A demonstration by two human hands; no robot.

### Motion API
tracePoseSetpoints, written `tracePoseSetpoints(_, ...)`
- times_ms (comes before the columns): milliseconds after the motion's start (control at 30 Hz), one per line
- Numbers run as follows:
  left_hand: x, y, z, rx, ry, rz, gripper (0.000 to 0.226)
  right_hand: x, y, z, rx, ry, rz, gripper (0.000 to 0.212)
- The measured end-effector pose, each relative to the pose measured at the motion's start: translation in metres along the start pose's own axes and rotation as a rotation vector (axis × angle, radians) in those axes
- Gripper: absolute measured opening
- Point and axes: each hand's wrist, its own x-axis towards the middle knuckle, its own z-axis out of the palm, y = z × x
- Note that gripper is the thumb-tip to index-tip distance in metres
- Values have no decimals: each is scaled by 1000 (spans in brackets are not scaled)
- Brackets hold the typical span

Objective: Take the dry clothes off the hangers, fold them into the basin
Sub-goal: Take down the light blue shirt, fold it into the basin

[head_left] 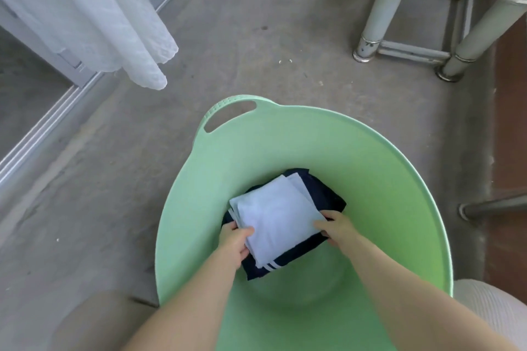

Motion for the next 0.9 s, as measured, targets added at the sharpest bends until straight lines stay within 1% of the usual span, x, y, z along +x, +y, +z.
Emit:
tracePoseSetpoints(100,7,2,5,35,82,129,44,-1,6,-2,0,7,-75,36)
tracePoseSetpoints(167,8,8,12,90,71,154,47,-1,-3,-2,-16,3,-124,29)
tracePoseSetpoints(267,15,8,16,231,35,145,62,0,-16,-2,-222,16,-255,14)
tracePoseSetpoints(300,18,6,16,240,21,125,59,-1,-19,-2,-305,22,-268,15)
tracePoseSetpoints(367,16,3,14,241,-9,68,38,0,-21,-5,-459,92,-234,33)
tracePoseSetpoints(433,23,-2,11,308,-30,48,29,-2,-21,-10,-594,142,-189,32)
tracePoseSetpoints(500,28,-2,10,411,7,126,27,0,-20,-12,-655,96,-165,26)
tracePoseSetpoints(533,28,-1,11,469,24,174,23,2,-20,-9,-656,52,-170,19)
tracePoseSetpoints(567,27,0,12,506,40,213,20,3,-21,-6,-649,12,-199,7)
tracePoseSetpoints(600,28,2,13,515,53,247,20,6,-22,-2,-611,-14,-231,9)
tracePoseSetpoints(633,29,2,14,496,58,275,24,8,-22,3,-574,-34,-258,19)
tracePoseSetpoints(700,31,2,15,432,57,304,28,9,-26,12,-524,-47,-285,30)
tracePoseSetpoints(767,31,4,15,406,70,346,21,10,-30,19,-446,-39,-280,36)
tracePoseSetpoints(800,32,6,15,409,93,376,18,10,-32,20,-378,-39,-287,33)
tracePoseSetpoints(833,32,9,14,410,123,407,15,9,-33,20,-293,-50,-297,24)
tracePoseSetpoints(867,33,13,14,400,164,440,14,8,-36,19,-195,-64,-319,15)
tracePoseSetpoints(900,32,17,14,394,211,482,19,6,-38,18,-107,-67,-339,7)
